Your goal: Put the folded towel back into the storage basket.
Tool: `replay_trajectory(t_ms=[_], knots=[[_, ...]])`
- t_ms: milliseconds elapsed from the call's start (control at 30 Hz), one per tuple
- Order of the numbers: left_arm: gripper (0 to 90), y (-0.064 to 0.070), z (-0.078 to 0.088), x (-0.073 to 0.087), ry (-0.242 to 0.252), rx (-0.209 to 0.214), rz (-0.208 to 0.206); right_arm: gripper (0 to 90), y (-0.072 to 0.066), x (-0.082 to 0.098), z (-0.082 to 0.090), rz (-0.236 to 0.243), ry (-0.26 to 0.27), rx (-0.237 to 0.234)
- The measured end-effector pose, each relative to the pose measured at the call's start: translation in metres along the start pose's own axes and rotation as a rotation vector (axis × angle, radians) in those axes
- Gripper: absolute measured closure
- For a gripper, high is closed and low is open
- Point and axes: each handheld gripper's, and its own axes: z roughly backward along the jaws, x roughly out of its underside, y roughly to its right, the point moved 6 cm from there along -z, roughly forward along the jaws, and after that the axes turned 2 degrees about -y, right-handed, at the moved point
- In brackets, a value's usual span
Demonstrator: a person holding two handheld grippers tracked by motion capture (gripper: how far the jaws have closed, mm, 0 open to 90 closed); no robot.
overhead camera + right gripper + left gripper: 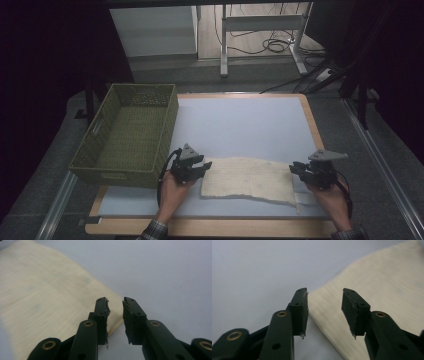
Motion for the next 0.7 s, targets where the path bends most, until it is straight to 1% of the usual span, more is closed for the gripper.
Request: replay_trajectory(t_ms=[33,100,133,167,233,267,300,333,367,400,433,467,500,567,633,700], knots=[[57.8,-0.003,-0.003,-0.001,-0.006,-0.010,0.005,71.0,0.004,-0.002,-0.007,-0.010,-0.004,0.009],[57.6,-0.010,-0.012,-0.002,-0.028,-0.039,0.015,68.1,0.009,-0.003,-0.017,-0.025,-0.020,0.013],[54.6,-0.014,-0.017,0.000,-0.052,-0.045,0.021,66.2,0.013,0.001,-0.028,-0.026,-0.051,0.018],[54.6,-0.015,-0.020,0.002,-0.062,-0.046,0.024,66.2,0.013,0.001,-0.028,-0.026,-0.051,0.018],[51.4,-0.018,-0.027,0.008,-0.099,-0.058,0.018,65.2,0.013,0.007,-0.035,-0.024,-0.079,0.021],[50.0,-0.018,-0.030,0.010,-0.107,-0.046,0.016,65.9,0.013,0.009,-0.035,-0.024,-0.067,0.022],[52.6,-0.018,-0.031,0.011,-0.091,-0.044,0.005,80.4,0.011,0.010,-0.034,-0.042,-0.065,-0.004],[57.8,-0.015,-0.031,0.011,-0.083,-0.020,-0.001,84.3,0.009,0.010,-0.034,-0.041,-0.066,-0.014],[64.6,-0.015,-0.031,0.011,-0.083,-0.020,-0.001,84.3,0.009,0.010,-0.034,-0.041,-0.066,-0.014],[71.6,-0.013,-0.031,0.011,-0.080,-0.007,-0.003,86.2,0.007,0.009,-0.034,-0.012,-0.079,-0.006],[71.6,-0.011,-0.031,0.011,-0.081,0.010,-0.010,86.2,0.007,0.009,-0.034,-0.012,-0.079,-0.006],[78.9,-0.008,-0.031,0.011,-0.083,0.025,-0.016,86.3,0.007,0.007,-0.034,0.000,-0.086,0.004],[83.4,-0.007,-0.031,0.011,-0.085,0.025,-0.028,86.4,0.008,0.005,-0.034,0.012,-0.086,0.021],[85.0,-0.006,-0.030,0.011,-0.088,0.025,-0.039,86.4,0.014,-0.001,-0.036,0.005,-0.078,0.026],[85.4,-0.003,-0.026,0.010,-0.066,0.031,-0.031,86.4,0.020,-0.008,-0.039,0.007,-0.076,0.036],[85.5,0.001,-0.019,0.010,-0.055,0.030,-0.032,86.4,0.026,-0.014,-0.042,0.009,-0.071,0.038]])
